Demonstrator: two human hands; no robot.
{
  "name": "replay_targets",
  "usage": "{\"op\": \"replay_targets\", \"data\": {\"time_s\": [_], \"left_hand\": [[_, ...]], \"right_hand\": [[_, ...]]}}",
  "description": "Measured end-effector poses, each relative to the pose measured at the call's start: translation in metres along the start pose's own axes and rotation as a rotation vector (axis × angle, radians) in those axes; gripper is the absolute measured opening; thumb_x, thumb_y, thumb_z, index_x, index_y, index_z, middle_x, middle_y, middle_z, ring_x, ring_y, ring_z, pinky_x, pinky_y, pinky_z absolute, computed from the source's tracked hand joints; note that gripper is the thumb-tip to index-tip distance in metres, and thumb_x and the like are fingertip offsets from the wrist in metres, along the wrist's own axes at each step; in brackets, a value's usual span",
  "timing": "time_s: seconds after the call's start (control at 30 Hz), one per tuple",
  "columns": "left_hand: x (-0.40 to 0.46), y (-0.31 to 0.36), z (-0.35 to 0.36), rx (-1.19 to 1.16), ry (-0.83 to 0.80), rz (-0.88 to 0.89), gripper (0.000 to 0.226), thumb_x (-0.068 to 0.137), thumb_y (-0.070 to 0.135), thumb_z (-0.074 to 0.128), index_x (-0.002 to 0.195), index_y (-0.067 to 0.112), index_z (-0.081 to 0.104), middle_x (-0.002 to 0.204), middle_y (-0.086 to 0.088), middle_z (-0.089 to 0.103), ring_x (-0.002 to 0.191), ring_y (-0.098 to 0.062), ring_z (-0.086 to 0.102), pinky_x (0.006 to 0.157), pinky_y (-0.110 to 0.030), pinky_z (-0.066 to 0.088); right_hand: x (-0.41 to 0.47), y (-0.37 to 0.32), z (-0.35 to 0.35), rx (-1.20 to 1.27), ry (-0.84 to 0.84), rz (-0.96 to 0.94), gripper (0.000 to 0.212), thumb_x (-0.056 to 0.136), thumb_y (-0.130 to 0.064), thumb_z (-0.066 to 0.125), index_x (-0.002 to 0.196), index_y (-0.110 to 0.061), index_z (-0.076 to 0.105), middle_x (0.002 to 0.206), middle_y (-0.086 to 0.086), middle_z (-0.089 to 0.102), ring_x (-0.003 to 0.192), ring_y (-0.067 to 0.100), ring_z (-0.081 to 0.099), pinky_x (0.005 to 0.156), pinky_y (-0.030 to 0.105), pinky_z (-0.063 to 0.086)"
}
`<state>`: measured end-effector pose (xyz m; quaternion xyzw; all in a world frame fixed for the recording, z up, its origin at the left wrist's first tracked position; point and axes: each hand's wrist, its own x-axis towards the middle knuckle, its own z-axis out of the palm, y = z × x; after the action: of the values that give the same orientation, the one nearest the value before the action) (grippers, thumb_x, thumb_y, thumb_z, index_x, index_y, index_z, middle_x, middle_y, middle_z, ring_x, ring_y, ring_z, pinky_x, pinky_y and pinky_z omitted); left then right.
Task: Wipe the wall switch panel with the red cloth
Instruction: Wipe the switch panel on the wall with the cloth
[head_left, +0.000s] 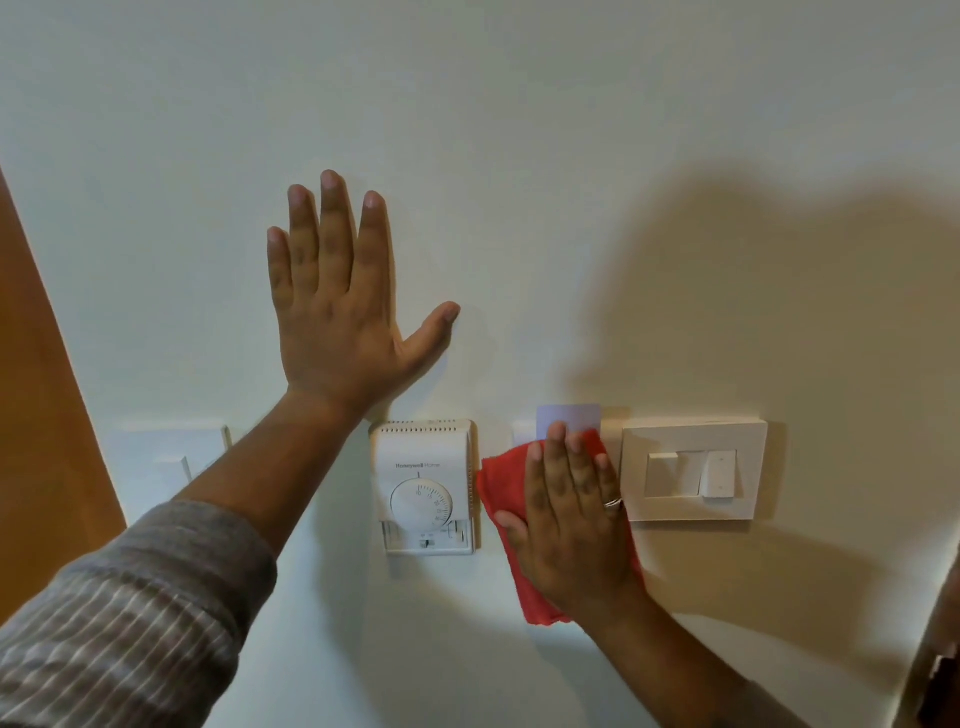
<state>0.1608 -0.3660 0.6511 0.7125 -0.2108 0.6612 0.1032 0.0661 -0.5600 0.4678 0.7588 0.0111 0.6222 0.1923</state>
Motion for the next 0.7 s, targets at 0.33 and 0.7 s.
{"op": "replay_targets", "data": {"time_s": [0.33, 0.7], "left_hand": [[-0.003, 0.003, -0.001, -0.006, -0.013, -0.011, 0.1, 0.091, 0.076, 0.04, 0.158, 0.003, 0.022, 0.165, -0.029, 0.019, 0.153, -0.049, 0.017, 0.124, -0.06, 0.011], [-0.002, 0.0, -0.001, -0.004, -0.011, -0.003, 0.103, 0.09, 0.078, 0.04, 0.158, 0.004, 0.022, 0.165, -0.029, 0.019, 0.152, -0.05, 0.017, 0.124, -0.06, 0.012]], "right_hand": [[0.009, 0.009, -0.009, -0.016, -0.061, 0.08, 0.071, 0.108, -0.047, 0.017, 0.151, 0.009, 0.021, 0.165, 0.026, -0.004, 0.155, 0.036, -0.011, 0.126, 0.048, -0.001], [0.006, 0.015, -0.006, -0.031, -0.013, -0.114, 0.069, 0.108, -0.042, 0.031, 0.157, 0.003, 0.013, 0.161, 0.024, 0.022, 0.155, 0.037, 0.003, 0.126, 0.05, 0.004]]}}
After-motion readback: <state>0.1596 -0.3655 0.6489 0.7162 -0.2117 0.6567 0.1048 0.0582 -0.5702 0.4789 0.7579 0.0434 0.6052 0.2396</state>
